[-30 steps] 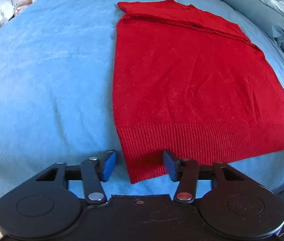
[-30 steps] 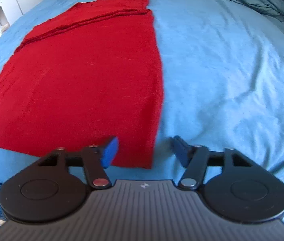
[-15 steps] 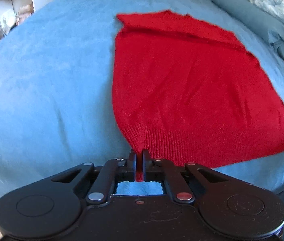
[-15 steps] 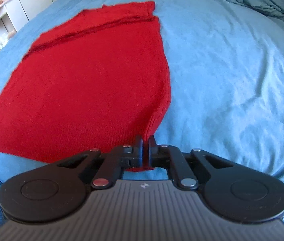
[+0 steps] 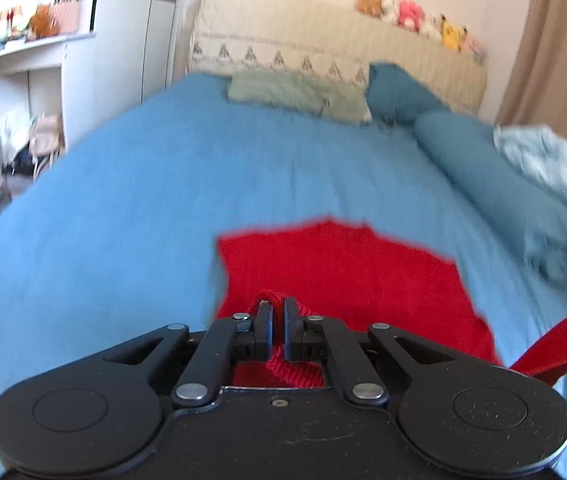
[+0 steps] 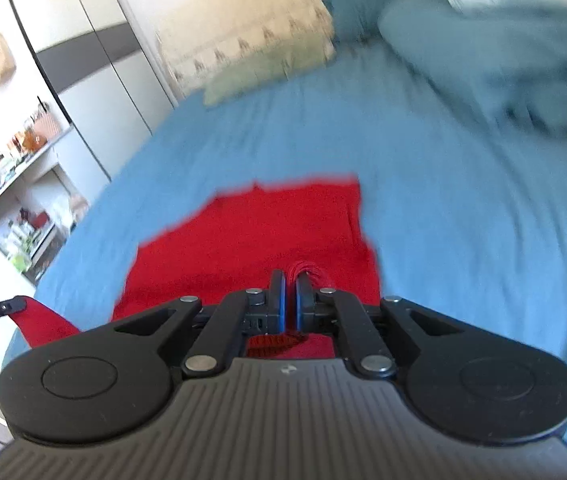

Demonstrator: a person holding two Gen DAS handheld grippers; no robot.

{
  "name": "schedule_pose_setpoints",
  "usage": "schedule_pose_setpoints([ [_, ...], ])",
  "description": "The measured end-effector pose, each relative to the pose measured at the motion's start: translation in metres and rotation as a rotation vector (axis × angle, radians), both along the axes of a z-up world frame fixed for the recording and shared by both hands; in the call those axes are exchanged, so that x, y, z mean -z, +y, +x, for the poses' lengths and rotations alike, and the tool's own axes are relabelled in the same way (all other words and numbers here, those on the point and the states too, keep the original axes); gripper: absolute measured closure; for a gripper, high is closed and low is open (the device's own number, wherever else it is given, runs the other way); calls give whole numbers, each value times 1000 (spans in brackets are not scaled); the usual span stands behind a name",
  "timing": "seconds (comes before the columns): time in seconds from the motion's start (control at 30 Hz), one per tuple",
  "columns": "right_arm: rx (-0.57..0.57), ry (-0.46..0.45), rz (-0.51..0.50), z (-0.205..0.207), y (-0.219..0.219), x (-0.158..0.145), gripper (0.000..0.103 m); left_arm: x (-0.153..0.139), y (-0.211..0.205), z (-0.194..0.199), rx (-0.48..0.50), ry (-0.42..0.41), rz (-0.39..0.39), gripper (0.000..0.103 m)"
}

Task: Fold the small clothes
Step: 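Lift the hem with both grippers, fold it toward the collar, open both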

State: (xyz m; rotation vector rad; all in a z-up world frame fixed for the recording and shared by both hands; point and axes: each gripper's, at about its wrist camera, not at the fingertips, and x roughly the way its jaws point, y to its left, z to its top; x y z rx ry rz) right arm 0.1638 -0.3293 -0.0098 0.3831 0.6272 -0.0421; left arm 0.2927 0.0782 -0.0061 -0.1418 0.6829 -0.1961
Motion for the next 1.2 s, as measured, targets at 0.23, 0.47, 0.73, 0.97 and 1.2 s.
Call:
schedule_pose_setpoints([
  [0.23,68,-12,-79,172,-28,-14,83,-2,-35,143,-98,-46,27,98],
  [0.47,102,92,-187,281,-26,83,83,90,-57,232,-192,79,54,98],
  [0.73,158,66,-134,322,-43,121,81,126,-51,268,-238,119,36,88],
  [0.97,155,-51,-179,289,-39,103,3,96,-32,231,-226,19,68,10],
  [1.2,-53,-34,-215,229,-4,116,3,110,-53,150,22,31,182,4],
])
